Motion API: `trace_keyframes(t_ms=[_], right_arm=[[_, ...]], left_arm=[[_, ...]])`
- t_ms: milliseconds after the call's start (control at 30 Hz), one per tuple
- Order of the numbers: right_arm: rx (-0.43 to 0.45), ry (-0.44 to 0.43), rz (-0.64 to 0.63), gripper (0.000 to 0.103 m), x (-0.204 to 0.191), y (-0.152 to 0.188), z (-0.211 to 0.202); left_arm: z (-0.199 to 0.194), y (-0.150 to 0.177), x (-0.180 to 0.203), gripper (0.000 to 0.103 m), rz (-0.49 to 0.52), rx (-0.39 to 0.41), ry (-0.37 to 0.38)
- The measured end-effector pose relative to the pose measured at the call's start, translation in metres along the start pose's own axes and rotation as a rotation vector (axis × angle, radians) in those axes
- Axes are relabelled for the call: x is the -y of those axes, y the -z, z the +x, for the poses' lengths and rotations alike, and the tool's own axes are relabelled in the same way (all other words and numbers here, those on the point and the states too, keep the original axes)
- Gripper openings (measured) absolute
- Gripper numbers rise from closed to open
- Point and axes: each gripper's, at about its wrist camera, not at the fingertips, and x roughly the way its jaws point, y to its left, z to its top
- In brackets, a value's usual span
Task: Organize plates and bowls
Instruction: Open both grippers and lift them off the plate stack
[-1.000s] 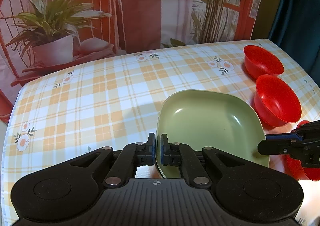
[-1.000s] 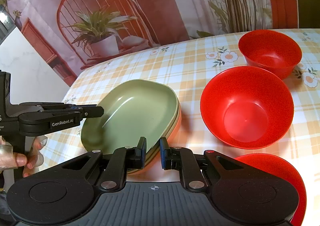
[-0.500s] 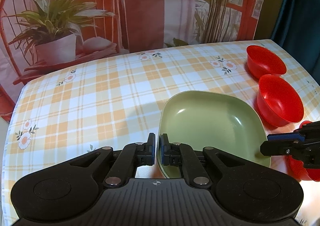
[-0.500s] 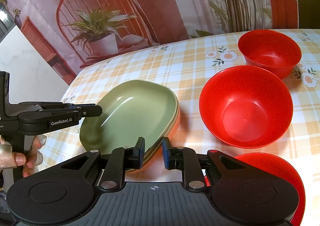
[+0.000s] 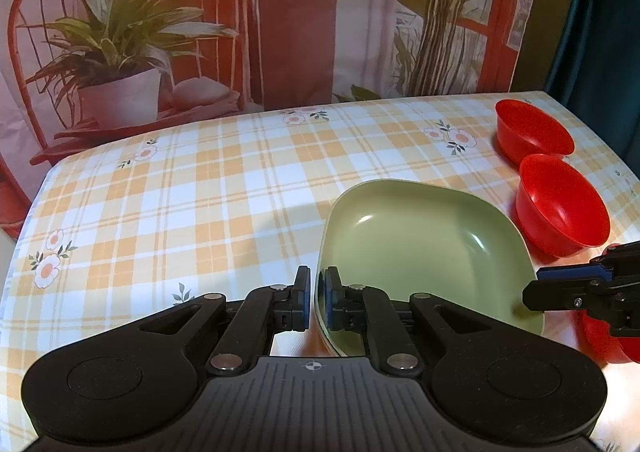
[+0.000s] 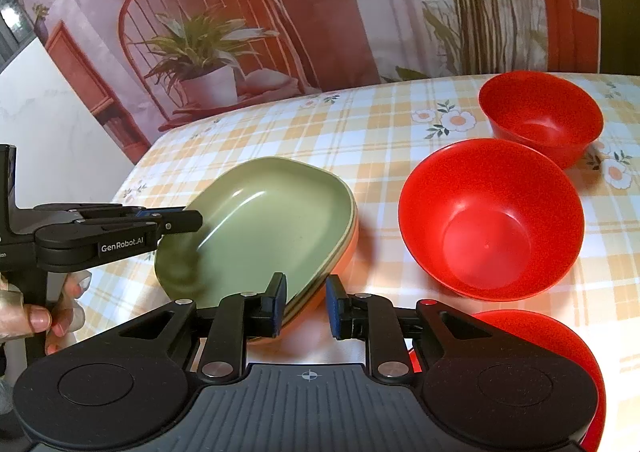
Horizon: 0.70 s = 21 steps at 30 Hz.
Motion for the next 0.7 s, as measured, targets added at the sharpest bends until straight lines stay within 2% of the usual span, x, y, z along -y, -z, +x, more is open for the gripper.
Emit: trace_keyframes(t_ms=[233,300,333,367,500,700], right_arm=[[0.015,0.000,-0.020,0.020,-0.006,-0.005,-0.009],[0.031,-0.003,-0.025,0.020,-0.005,-0.010,-0.015],[0.039,-0.002,-0.031,0.020,-0.004,-0.012,-0.018],[0.050,0.003,-0.045,0.020,-0.004,-0.015,-0.022],[0.082,0.034,-0.116,0.020,-0.002,-0.027,-0.035],[0.131,0.096,-0.182,0.020,0.019,-0.049,-0.056]], left_arm=[[-0.008,-0.003,-0.005,0.013,-0.065,0.025,0.001],[-0.015,-0.007,-0.005,0.026,-0.082,0.052,0.000],[-0.019,-0.009,-0.005,0.040,-0.094,0.067,0.000],[-0.025,-0.012,-0.005,0.046,-0.108,0.089,-0.001],[-0.038,-0.023,0.004,0.046,-0.124,0.134,-0.001],[-0.050,-0.039,0.027,0.046,-0.126,0.158,0.009]])
